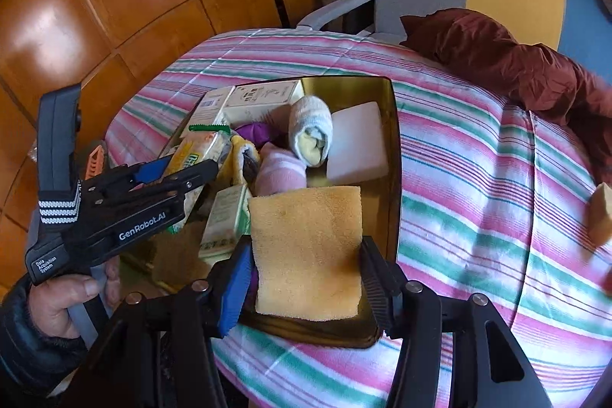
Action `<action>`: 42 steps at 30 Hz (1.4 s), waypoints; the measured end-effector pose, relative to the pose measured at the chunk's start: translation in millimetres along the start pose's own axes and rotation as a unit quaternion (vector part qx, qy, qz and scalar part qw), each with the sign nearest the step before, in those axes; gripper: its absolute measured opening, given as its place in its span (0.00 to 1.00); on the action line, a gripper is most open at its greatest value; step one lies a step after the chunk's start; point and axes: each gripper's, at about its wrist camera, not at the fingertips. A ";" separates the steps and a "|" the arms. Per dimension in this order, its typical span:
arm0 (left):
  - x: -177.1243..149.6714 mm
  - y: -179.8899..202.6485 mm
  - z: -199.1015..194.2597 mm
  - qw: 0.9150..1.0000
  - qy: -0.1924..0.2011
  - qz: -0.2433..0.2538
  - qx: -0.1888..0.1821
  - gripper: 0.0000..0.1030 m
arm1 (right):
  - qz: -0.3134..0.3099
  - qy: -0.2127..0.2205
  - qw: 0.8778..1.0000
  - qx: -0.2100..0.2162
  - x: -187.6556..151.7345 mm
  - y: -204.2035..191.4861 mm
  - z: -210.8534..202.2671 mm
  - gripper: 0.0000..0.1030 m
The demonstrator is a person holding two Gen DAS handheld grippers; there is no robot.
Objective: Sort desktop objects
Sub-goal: 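Carry the wafer bar and flat sponge into the gold tray and open both tools, then move both tools back toward the remaining sponge cubes on the cover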
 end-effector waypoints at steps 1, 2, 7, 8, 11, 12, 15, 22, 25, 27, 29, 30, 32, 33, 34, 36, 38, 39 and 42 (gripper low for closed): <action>0.6 0.1 -1.4 1.000 0.001 0.001 -0.001 0.48 | 0.001 0.000 1.000 -0.002 0.8 0.3 1.4 0.55; -0.1 0.5 -3.9 1.000 0.003 0.004 -0.001 0.48 | 0.002 -0.001 1.000 -0.003 1.5 0.8 3.5 0.56; -7.6 -1.9 -10.3 1.000 -0.001 0.005 -0.001 0.51 | 0.008 -0.004 1.000 -0.003 0.7 3.3 10.9 0.65; -9.1 -2.2 -11.8 1.000 0.000 0.004 -0.001 0.51 | 0.009 -0.005 1.000 -0.004 0.3 4.0 12.0 0.65; -12.7 -1.6 -16.7 1.000 0.003 0.006 0.000 0.53 | 0.012 -0.008 1.000 -0.002 -2.1 5.7 13.9 0.65; -13.6 -0.8 -17.6 1.000 0.003 0.007 0.000 0.54 | 0.014 -0.009 1.000 -0.002 -2.5 6.2 14.0 0.65; -16.9 -1.3 -22.5 1.000 0.005 0.003 0.003 0.55 | 0.019 -0.007 1.000 -0.001 -4.8 7.7 12.9 0.66; -20.7 -7.1 -42.0 0.999 0.024 0.002 0.025 0.55 | 0.025 -0.003 1.000 0.003 -9.8 7.6 8.3 0.68; -20.9 -9.5 -52.2 0.999 0.036 0.001 0.034 0.55 | 0.026 -0.004 1.000 0.004 -12.6 6.3 8.0 0.68; -20.6 -10.7 -58.6 0.998 0.042 0.000 0.037 0.55 | 0.025 -0.005 1.000 0.004 -13.9 5.6 7.7 0.68; -19.8 -11.4 -63.0 0.998 0.047 -0.002 0.039 0.55 | 0.025 -0.003 1.000 0.002 -14.6 4.9 6.6 0.68; -19.3 -11.5 -65.7 0.998 0.050 -0.002 0.040 0.55 | 0.024 -0.002 1.000 0.001 -14.8 4.6 5.8 0.68; -18.2 -11.2 -70.9 0.997 0.057 -0.002 0.043 0.55 | 0.023 0.001 1.000 -0.001 -14.7 3.7 2.9 0.68; -17.5 -11.0 -74.0 0.997 0.063 -0.001 0.044 0.55 | 0.021 0.003 1.000 -0.002 -14.4 3.3 1.9 0.68; -17.6 -10.5 -75.8 0.997 0.065 -0.001 0.044 0.55 | 0.020 0.005 1.000 -0.005 -14.1 2.8 0.4 0.68; -17.7 -9.8 -78.8 0.997 0.068 -0.001 0.045 0.55 | 0.017 0.007 1.000 -0.006 -14.2 2.0 -1.4 0.70; -17.5 -8.8 -82.2 0.997 0.071 0.000 0.044 0.55 | 0.014 0.010 1.000 -0.009 -14.6 0.8 -3.3 0.73; -17.0 -7.8 -83.3 0.996 0.072 0.001 0.044 0.55 | 0.012 0.011 1.000 -0.011 -14.8 0.0 -4.2 0.73; -14.0 -3.5 -90.7 0.996 0.081 0.005 0.039 0.55 | 0.006 0.013 1.000 -0.017 -15.4 -0.7 -6.1 0.73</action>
Point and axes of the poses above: each gripper's, at about its wrist camera, not at the fingertips, and z roughly the way its jaws point, y to its right, x to its top, and after that the axes turned 10 degrees about x, right-handed
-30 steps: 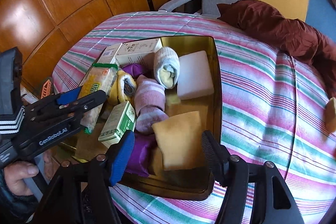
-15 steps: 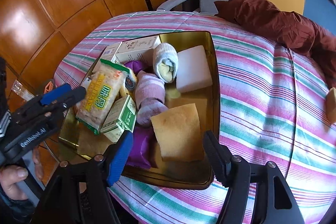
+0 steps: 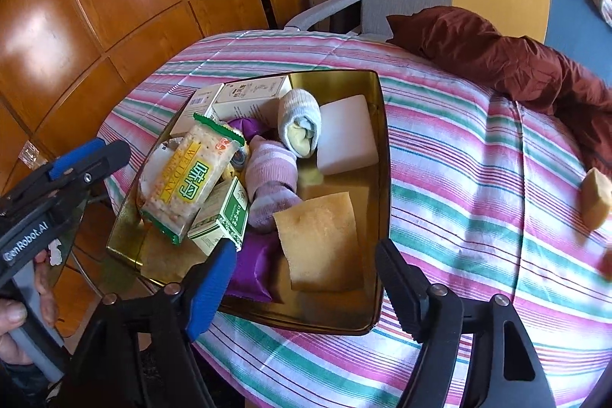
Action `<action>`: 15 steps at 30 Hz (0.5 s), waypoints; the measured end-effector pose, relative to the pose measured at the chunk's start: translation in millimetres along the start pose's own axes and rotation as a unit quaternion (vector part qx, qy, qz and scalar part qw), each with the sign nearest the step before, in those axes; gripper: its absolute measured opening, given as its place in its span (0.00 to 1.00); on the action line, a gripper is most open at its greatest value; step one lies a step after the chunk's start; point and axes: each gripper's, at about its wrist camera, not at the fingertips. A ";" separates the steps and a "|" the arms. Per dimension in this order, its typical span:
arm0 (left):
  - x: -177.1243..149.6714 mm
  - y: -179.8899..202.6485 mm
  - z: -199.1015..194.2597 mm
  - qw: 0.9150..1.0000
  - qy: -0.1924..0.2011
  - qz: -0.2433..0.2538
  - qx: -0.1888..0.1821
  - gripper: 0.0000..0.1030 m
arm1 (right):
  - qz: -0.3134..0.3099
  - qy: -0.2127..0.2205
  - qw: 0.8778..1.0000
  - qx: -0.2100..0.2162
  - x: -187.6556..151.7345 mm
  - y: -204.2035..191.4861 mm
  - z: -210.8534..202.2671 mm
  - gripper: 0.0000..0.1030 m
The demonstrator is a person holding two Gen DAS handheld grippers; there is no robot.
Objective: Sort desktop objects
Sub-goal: 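Move both tools back toward the remaining sponge cubes on the cover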
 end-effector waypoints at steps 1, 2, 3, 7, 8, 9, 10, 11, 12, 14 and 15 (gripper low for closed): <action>1.7 1.8 -2.4 1.000 0.004 0.002 -0.002 0.55 | -0.001 0.001 1.000 -0.002 -0.2 0.4 -1.5 0.73; 3.4 4.2 -5.1 1.000 0.008 0.004 -0.004 0.55 | -0.001 0.002 1.000 -0.003 -0.3 1.2 -2.8 0.73; 4.4 6.7 -7.2 1.000 0.010 0.007 -0.005 0.55 | 0.000 0.004 1.000 -0.003 -0.2 2.0 -4.0 0.73; 8.6 17.9 -9.2 1.000 0.013 0.020 -0.013 0.55 | 0.005 0.010 1.000 -0.009 -1.2 8.4 -11.3 0.74; 9.3 20.5 -9.3 1.000 0.014 0.023 -0.014 0.55 | 0.007 0.012 1.000 -0.011 -1.4 10.6 -13.7 0.75; 9.6 23.7 -9.7 0.999 0.014 0.026 -0.016 0.55 | 0.009 0.014 1.000 -0.012 -1.5 12.2 -15.5 0.75; 9.9 27.0 -10.1 0.999 0.014 0.029 -0.019 0.55 | 0.011 0.017 1.000 -0.014 -1.6 14.7 -18.2 0.76; 9.9 29.7 -10.6 0.999 0.014 0.032 -0.020 0.55 | 0.013 0.018 1.000 -0.015 -1.5 16.2 -19.6 0.76; 10.1 33.2 -10.7 0.999 0.014 0.035 -0.021 0.55 | 0.015 0.020 1.000 -0.016 -1.6 17.8 -20.9 0.76; 10.6 39.5 -10.4 0.999 0.012 0.043 -0.026 0.55 | 0.016 0.021 0.999 -0.021 -1.8 21.2 -24.4 0.76; 10.9 44.6 -10.3 0.998 0.012 0.050 -0.027 0.55 | 0.016 0.021 0.999 -0.025 -1.8 23.1 -26.6 0.76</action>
Point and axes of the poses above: each gripper's, at about its wrist camera, not at the fingertips, and z roughly the way its jaws point, y to its right, x to its top, and after that the axes turned 10 degrees about x, right-handed
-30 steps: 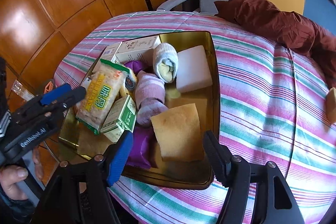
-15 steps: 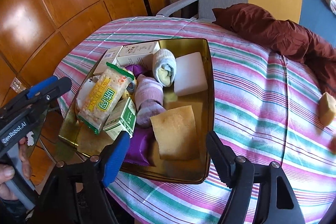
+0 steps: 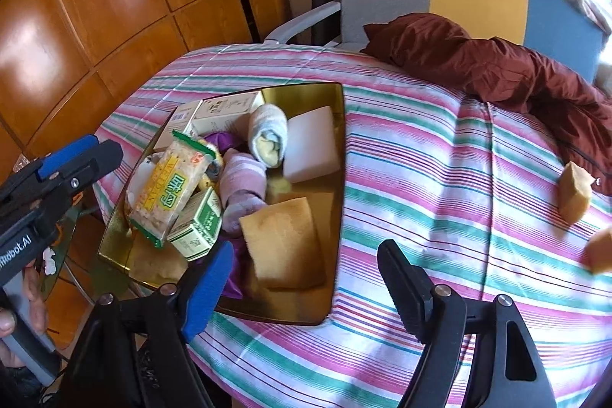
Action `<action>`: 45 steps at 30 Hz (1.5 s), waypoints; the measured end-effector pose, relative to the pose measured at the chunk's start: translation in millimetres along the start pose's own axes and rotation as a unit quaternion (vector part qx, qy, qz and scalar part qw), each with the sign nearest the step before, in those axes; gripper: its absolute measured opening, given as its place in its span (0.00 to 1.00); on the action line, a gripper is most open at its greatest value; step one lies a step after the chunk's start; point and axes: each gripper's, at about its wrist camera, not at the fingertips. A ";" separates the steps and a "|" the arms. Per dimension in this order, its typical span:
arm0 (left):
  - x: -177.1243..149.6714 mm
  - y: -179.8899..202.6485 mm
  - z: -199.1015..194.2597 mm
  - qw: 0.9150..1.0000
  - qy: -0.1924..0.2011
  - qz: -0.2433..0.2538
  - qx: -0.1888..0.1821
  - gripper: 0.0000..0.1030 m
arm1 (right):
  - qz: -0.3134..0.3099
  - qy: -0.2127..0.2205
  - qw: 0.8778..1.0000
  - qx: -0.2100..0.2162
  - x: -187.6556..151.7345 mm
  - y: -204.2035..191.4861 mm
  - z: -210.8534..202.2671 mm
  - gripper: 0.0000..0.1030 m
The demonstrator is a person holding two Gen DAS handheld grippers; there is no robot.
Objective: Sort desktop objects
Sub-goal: 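Move both tools back toward the remaining sponge cubes on the cover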
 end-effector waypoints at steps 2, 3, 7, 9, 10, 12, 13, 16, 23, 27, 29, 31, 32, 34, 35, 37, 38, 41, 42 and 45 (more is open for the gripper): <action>0.8 5.8 -0.6 1.000 0.002 0.007 -0.004 0.55 | -0.001 0.001 1.000 -0.007 0.6 3.8 -4.0 0.76; 1.8 9.8 -0.6 1.000 0.002 0.011 -0.007 0.55 | -0.001 0.003 1.000 -0.010 0.8 6.0 -6.3 0.76; 6.6 26.6 -1.0 0.999 0.006 0.026 -0.019 0.55 | 0.006 0.010 1.000 -0.026 2.1 20.4 -19.1 0.76; 8.6 35.0 -1.7 0.999 0.008 0.034 -0.026 0.55 | 0.009 0.013 0.999 -0.035 2.5 26.5 -25.1 0.76; 9.5 37.7 -2.1 0.999 0.008 0.037 -0.028 0.55 | 0.011 0.015 0.999 -0.039 2.8 30.8 -28.7 0.76; 11.0 45.1 -2.1 0.998 0.009 0.043 -0.035 0.55 | 0.018 0.019 0.999 -0.046 3.1 38.9 -34.8 0.77; 11.7 48.5 -2.1 0.998 0.009 0.046 -0.037 0.55 | 0.022 0.021 0.998 -0.050 3.6 43.8 -38.1 0.77; 14.6 60.4 -1.0 0.997 0.009 0.057 -0.045 0.55 | 0.023 0.024 0.997 -0.065 4.2 54.6 -45.9 0.77; 20.2 87.3 0.3 0.995 0.011 0.079 -0.066 0.55 | 0.038 0.032 0.994 -0.093 4.4 83.0 -65.9 0.77; 23.0 104.1 4.7 0.993 0.008 0.092 -0.080 0.55 | 0.047 0.030 0.993 -0.106 3.6 98.3 -72.3 0.77; 23.8 112.0 7.1 0.992 0.007 0.097 -0.084 0.55 | 0.053 0.029 0.992 -0.112 3.1 107.6 -75.1 0.77; 23.9 119.9 8.8 0.991 0.004 0.103 -0.091 0.55 | 0.058 0.028 0.991 -0.118 2.4 115.5 -76.5 0.77; 23.8 124.6 10.1 0.990 0.003 0.107 -0.093 0.55 | 0.061 0.027 0.990 -0.121 2.0 119.9 -77.2 0.77; 24.0 131.4 12.9 0.989 0.001 0.114 -0.097 0.55 | 0.067 0.024 0.989 -0.127 1.8 127.2 -77.8 0.77; 23.9 135.7 14.4 0.988 -0.001 0.117 -0.100 0.55 | 0.069 0.023 0.989 -0.130 1.9 130.6 -78.6 0.77; 23.0 142.1 15.5 0.987 -0.002 0.121 -0.104 0.55 | 0.073 0.023 0.988 -0.136 1.8 138.6 -80.9 0.77; 22.8 146.2 16.5 0.987 -0.003 0.125 -0.105 0.55 | 0.075 0.023 0.987 -0.139 1.9 142.0 -82.1 0.77; 21.9 155.5 19.2 0.985 -0.006 0.132 -0.109 0.55 | 0.083 0.023 0.985 -0.148 2.2 153.5 -86.7 0.77; 22.0 159.0 20.3 0.985 -0.007 0.135 -0.111 0.55 | 0.085 0.023 0.985 -0.150 2.2 156.7 -88.6 0.77; 22.0 168.9 23.6 0.983 -0.011 0.142 -0.116 0.55 | 0.095 0.024 0.983 -0.158 2.6 169.6 -92.8 0.77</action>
Point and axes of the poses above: each gripper's, at about its wrist camera, not at the fingertips, and z roughly the way its jaws point, y to its right, x to its top, and after that the axes turned 10 degrees about x, right-handed
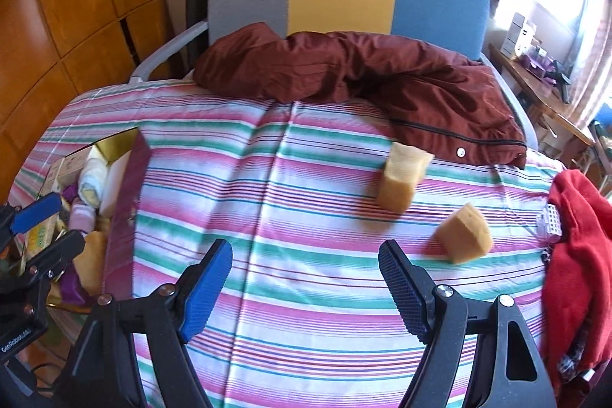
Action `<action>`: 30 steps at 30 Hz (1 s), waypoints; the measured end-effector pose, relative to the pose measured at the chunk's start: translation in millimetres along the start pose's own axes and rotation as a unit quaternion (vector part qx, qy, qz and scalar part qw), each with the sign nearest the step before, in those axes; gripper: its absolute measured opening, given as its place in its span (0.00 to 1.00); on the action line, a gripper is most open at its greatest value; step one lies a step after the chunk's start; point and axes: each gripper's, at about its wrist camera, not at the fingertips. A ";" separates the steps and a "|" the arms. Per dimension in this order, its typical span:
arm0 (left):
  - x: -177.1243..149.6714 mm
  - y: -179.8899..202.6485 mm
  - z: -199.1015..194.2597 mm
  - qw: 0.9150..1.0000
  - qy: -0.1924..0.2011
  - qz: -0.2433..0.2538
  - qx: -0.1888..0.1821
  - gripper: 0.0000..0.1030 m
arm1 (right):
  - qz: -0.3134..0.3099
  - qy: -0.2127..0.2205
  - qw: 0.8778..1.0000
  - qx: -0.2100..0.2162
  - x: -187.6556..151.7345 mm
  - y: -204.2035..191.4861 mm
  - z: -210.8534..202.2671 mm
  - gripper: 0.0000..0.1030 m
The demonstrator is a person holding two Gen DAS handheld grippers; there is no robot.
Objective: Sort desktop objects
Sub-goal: 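Move both tools back toward the remaining sponge cubes on the cover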
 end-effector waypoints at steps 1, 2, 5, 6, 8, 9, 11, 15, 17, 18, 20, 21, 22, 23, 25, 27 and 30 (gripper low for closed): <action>0.7 1.8 1.4 1.000 -0.001 0.002 -0.001 0.55 | 0.005 -0.001 1.000 -0.003 0.9 5.5 0.3 0.77; 1.5 5.1 3.6 1.000 -0.003 0.005 -0.003 0.55 | 0.011 -0.002 1.000 -0.004 1.9 11.7 0.8 0.77; 3.8 11.9 9.0 1.000 -0.006 0.011 -0.008 0.55 | 0.031 -0.003 0.999 -0.010 4.6 30.2 2.3 0.77; 4.6 15.6 11.2 1.000 -0.008 0.014 -0.010 0.55 | 0.037 -0.003 0.999 -0.012 5.2 35.6 2.5 0.77; 5.6 20.4 14.5 1.000 -0.011 0.019 -0.013 0.55 | 0.053 -0.003 0.998 -0.014 6.5 49.4 3.0 0.77; 6.1 23.3 16.0 1.000 -0.012 0.021 -0.015 0.55 | 0.057 -0.002 0.998 -0.016 6.8 53.2 3.4 0.77; 6.4 28.9 18.6 0.999 -0.014 0.026 -0.017 0.55 | 0.069 0.000 0.997 -0.020 7.1 63.9 3.8 0.77; 8.0 38.5 25.8 0.999 -0.020 0.036 -0.022 0.55 | 0.087 0.003 0.996 -0.030 7.0 83.4 5.0 0.77; 9.3 42.3 29.6 0.999 -0.023 0.039 -0.024 0.55 | 0.099 0.007 0.994 -0.034 6.8 93.7 5.4 0.77; 9.9 44.9 31.8 0.999 -0.025 0.041 -0.025 0.55 | 0.104 0.009 0.994 -0.035 6.5 97.7 5.4 0.77; 10.7 49.6 35.2 0.998 -0.028 0.043 -0.029 0.55 | 0.117 0.012 0.992 -0.038 5.8 108.0 6.1 0.77; 11.1 52.3 37.0 0.998 -0.029 0.045 -0.030 0.55 | 0.122 0.014 0.992 -0.039 5.6 112.2 6.8 0.77; 11.2 54.9 38.8 0.998 -0.030 0.047 -0.031 0.55 | 0.132 0.017 0.990 -0.039 4.5 118.2 7.6 0.77; 11.4 57.5 40.7 0.998 -0.033 0.050 -0.032 0.55 | 0.140 0.019 0.989 -0.037 3.4 122.8 8.5 0.77; 11.3 62.6 45.5 0.997 -0.038 0.054 -0.036 0.55 | 0.162 0.024 0.986 -0.029 -0.2 133.7 11.0 0.77; 11.4 67.2 51.6 0.997 -0.046 0.057 -0.039 0.55 | 0.184 0.026 0.982 -0.027 -3.9 143.7 12.9 0.77; 11.0 71.9 61.7 0.995 -0.062 0.053 -0.048 0.55 | 0.229 0.030 0.972 -0.029 -10.6 163.6 13.8 0.77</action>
Point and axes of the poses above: each gripper's, at about its wrist camera, not at the fingertips, and z roughly the way its jaws point, y to its right, x to its top, and after that the axes turned 10 degrees about x, right-handed
